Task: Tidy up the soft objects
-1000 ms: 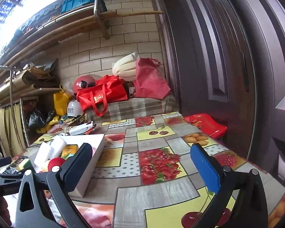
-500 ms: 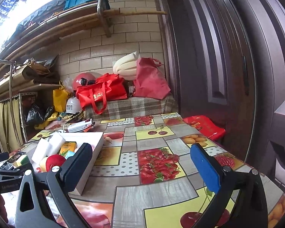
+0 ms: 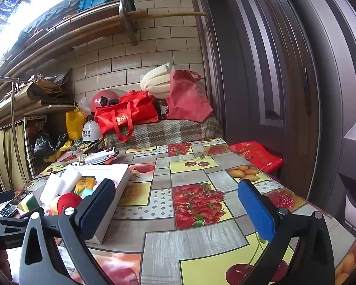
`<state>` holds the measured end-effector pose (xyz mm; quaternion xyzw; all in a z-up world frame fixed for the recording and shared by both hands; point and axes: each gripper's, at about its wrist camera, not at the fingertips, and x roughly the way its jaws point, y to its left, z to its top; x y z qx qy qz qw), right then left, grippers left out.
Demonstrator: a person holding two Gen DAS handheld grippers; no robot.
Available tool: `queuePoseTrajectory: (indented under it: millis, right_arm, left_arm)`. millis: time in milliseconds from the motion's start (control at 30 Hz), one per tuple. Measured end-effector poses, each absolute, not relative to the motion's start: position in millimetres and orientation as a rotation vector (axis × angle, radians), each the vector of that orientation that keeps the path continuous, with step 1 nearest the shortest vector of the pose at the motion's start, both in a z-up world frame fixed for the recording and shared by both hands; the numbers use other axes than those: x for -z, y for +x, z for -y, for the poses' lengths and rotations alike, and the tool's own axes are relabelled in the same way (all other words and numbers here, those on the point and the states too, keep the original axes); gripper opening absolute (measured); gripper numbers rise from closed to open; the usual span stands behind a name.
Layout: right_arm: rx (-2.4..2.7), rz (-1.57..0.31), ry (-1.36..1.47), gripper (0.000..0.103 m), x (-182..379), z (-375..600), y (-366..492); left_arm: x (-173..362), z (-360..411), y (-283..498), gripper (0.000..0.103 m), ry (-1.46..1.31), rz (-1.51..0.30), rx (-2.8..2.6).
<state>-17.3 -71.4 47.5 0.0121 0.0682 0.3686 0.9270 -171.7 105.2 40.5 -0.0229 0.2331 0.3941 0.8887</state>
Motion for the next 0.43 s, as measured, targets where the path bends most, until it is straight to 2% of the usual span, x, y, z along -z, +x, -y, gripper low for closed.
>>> queuePoseTrajectory:
  millis: [433]
  right_arm:
    - [-0.758,-0.146,0.011,0.103,-44.4,70.5,-15.8]
  left_arm:
    - [-41.5,-111.4,-176.5,0.096,-0.095,-0.473,-0.79]
